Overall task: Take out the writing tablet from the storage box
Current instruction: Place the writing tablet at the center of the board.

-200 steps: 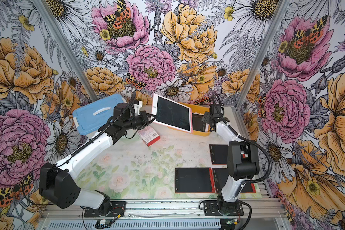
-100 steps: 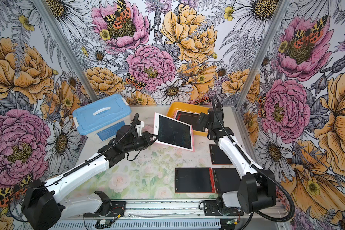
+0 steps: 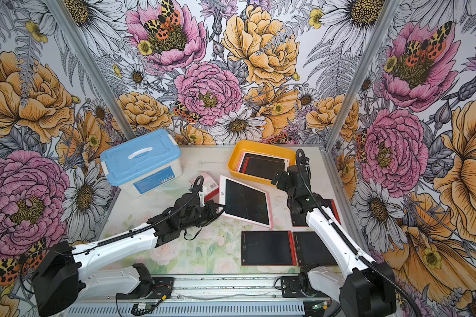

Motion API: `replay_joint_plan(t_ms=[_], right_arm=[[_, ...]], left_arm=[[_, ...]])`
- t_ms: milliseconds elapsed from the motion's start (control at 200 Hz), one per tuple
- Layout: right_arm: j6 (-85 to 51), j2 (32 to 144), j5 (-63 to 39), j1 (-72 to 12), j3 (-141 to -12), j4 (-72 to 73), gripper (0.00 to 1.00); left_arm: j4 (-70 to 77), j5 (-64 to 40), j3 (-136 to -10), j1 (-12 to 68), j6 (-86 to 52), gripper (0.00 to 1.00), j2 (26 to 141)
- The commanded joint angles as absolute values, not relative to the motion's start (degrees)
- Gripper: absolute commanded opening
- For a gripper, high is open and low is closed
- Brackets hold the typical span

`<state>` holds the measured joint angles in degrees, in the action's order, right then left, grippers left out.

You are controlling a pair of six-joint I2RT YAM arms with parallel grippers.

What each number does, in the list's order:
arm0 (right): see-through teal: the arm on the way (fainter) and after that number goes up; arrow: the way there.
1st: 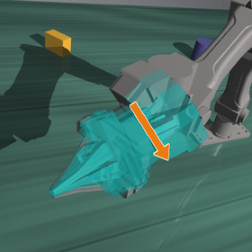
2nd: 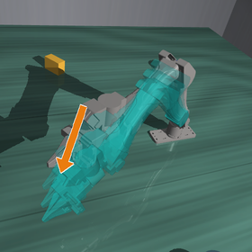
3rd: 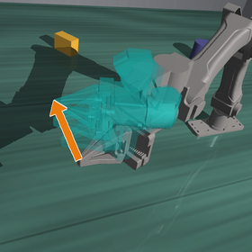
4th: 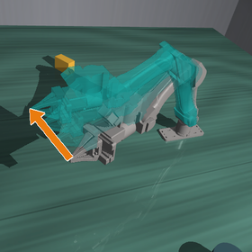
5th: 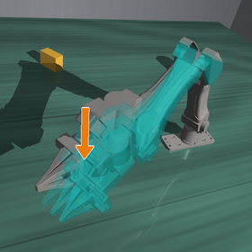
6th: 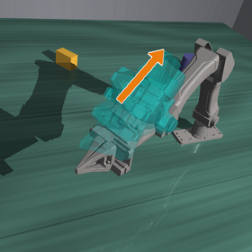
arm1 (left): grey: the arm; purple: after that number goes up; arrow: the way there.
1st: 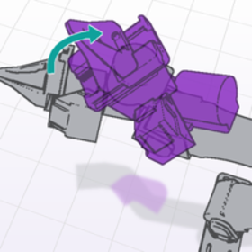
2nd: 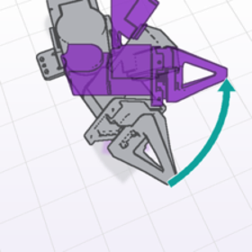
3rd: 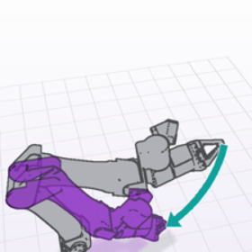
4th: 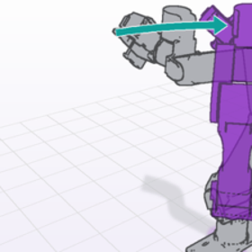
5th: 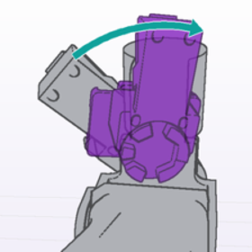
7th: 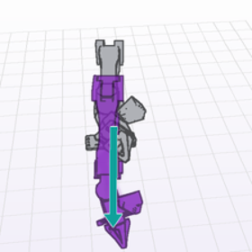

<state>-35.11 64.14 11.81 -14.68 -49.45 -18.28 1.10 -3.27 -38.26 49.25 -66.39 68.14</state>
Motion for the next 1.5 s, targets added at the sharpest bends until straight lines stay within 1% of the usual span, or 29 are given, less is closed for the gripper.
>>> replay_joint_plan(t_ms=[0, 105, 280, 415, 750, 910, 1066, 1286, 1496], right_arm=[[-35.6, 62.1, 13.1, -14.9, -48.8, -18.1, 0.99], [-35.5, 61.5, 13.1, -14.9, -48.7, -18.2, 0.99], [-35.5, 61.4, 13.4, -14.9, -48.3, -18.2, 0.99], [-35.8, 61.9, 13.8, -14.9, -48.0, -18.1, 0.99], [-36.6, 63.6, 15.8, -15.0, -47.3, -18.2, 0.99], [-37.4, 64.1, 16.4, -15.2, -47.2, -18.1, 0.99], [-37.5, 64.5, 16.6, -15.5, -47.4, -18.1, 0.99], [-37.5, 64.9, 17.0, -15.9, -47.7, -18.2, 0.99], [-37.5, 65.0, 17.1, -16.1, -47.7, -18.2, 0.99]], left_arm=[[8.9, 0.5, -37.1, 49.4, -69.0, 0.0, 69.4], [11.5, 0.3, -37.0, 49.1, -70.7, 0.0, 72.8], [16.5, -4.2, -37.1, 47.5, -73.4, 0.0, 79.1], [18.2, -6.7, -36.9, 46.1, -74.6, 0.0, 81.7], [18.6, -16.7, -37.8, 43.6, -73.1, 0.0, 86.6], [15.2, -18.3, -38.2, 42.4, -70.3, 0.0, 85.9], [15.0, -21.3, -39.5, 41.8, -67.7, 0.0, 89.4], [15.8, -22.9, -40.7, 41.1, -67.1, 0.0, 92.9], [16.7, -20.0, -39.1, 41.1, -68.4, 0.0, 92.4]])
